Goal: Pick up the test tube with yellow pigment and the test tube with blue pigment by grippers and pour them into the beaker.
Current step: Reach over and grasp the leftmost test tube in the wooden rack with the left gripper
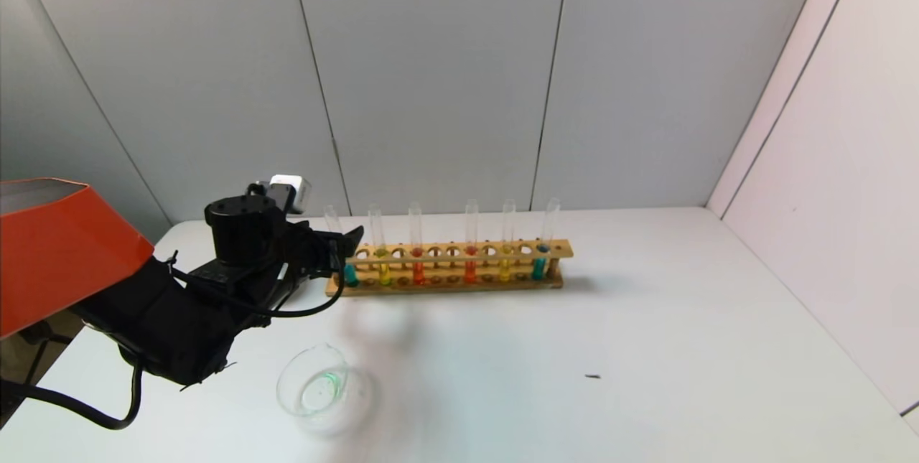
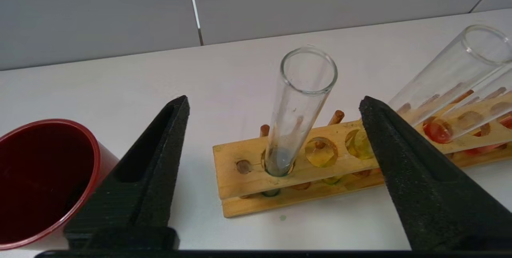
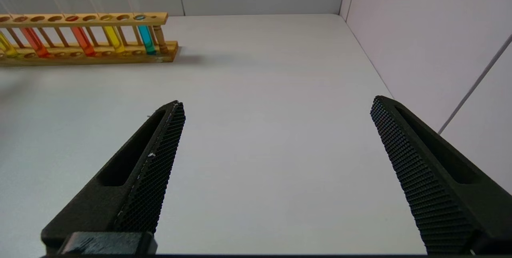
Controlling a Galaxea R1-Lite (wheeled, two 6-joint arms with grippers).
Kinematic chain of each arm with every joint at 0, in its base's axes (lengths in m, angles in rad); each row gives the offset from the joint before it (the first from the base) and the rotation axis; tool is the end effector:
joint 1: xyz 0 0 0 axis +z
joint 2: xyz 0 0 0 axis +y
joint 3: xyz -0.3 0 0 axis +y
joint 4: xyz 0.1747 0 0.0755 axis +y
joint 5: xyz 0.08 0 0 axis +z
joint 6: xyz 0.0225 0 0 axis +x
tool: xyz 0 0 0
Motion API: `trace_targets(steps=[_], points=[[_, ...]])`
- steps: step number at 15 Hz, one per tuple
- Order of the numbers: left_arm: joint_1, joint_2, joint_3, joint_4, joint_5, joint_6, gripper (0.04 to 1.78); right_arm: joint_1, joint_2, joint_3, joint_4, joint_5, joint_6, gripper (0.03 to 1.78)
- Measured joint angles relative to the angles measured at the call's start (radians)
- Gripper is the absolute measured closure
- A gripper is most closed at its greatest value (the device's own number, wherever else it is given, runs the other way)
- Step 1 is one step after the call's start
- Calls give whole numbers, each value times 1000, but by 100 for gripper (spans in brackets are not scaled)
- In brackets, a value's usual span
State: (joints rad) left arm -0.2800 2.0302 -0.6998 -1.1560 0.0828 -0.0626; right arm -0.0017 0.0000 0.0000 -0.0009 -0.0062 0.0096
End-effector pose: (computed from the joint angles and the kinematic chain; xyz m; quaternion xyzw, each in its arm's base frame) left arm 0.3357 -0.0946 0.0994 -0.0153 0.0887 -0.0953 0.9914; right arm -0.0228 -0.0001 0.0756 0.0048 -0.0005 -0.0039 1.0000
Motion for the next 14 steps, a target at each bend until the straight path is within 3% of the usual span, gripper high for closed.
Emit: trace_targets(steps=[2, 5, 7, 14], points=[[-3, 12, -19, 0, 0, 0, 66, 0, 0, 0, 0, 0, 1, 11], [-4, 30, -31, -13, 2, 1, 122, 0, 0, 0, 0, 0, 0, 11], [-7, 36, -34, -19, 1, 1, 148, 0, 0, 0, 0, 0, 1, 11], [-7, 54, -36, -39, 1, 1, 151, 0, 0, 0, 0, 0, 0, 11]])
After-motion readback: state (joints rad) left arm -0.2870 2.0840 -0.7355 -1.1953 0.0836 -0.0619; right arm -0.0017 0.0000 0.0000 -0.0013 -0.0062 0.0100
